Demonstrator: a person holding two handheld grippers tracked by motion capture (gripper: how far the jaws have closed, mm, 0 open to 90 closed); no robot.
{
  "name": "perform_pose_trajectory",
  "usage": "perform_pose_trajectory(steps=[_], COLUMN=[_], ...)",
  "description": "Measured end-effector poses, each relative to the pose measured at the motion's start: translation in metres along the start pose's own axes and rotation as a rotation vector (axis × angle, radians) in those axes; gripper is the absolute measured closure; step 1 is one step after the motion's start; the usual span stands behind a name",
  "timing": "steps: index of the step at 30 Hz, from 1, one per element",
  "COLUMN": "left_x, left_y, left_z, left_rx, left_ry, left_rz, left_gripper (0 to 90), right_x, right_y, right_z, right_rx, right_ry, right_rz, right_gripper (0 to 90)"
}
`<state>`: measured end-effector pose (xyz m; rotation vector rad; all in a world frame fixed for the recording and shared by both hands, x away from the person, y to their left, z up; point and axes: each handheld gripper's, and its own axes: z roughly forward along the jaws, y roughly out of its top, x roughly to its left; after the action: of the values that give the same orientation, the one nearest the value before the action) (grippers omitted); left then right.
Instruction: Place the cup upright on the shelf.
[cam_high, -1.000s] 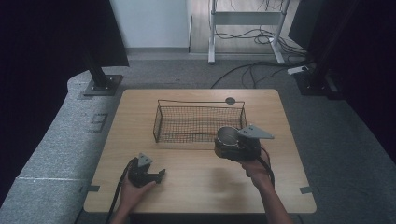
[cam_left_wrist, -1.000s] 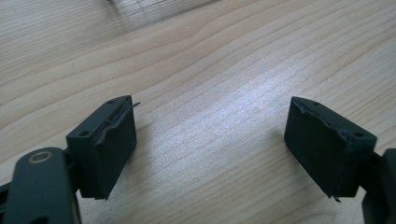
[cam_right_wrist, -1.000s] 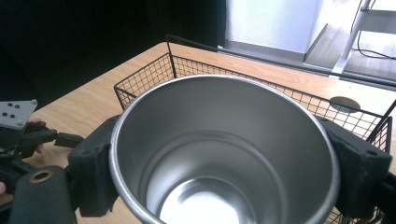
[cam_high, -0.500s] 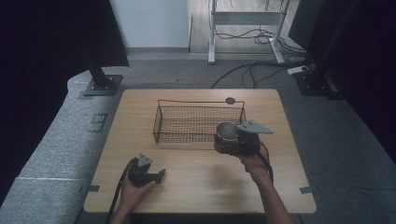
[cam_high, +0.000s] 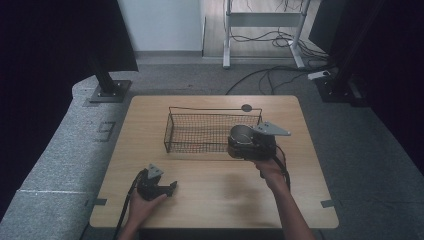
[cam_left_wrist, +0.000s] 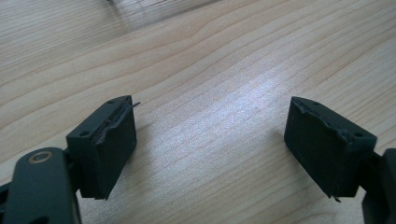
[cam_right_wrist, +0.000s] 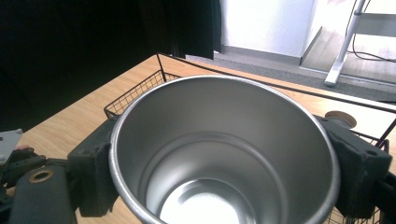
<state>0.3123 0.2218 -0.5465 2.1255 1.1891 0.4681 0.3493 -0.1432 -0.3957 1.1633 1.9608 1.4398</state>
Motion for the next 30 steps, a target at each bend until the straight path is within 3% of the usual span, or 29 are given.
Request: perform_pose_trajectory(steps=[22, 30], left_x=[0.000, 0.000], left_y=[0.000, 0.000], left_z=[0.000, 0.000], left_rx=[-0.001, -0.001], left_ry=[0.001, 0.000], left_rz=[0.000, 0.000], left_gripper=[16.9, 16.9], right_x=[0.000, -0.005], right_y=[0.015, 0.019], right_z=[0.023, 0.029], right_rx=[0.034, 0.035], right_ry=[-0.019, -0.028], right_rz=[-0.037, -0.026], right_gripper=[13.7, 13.7])
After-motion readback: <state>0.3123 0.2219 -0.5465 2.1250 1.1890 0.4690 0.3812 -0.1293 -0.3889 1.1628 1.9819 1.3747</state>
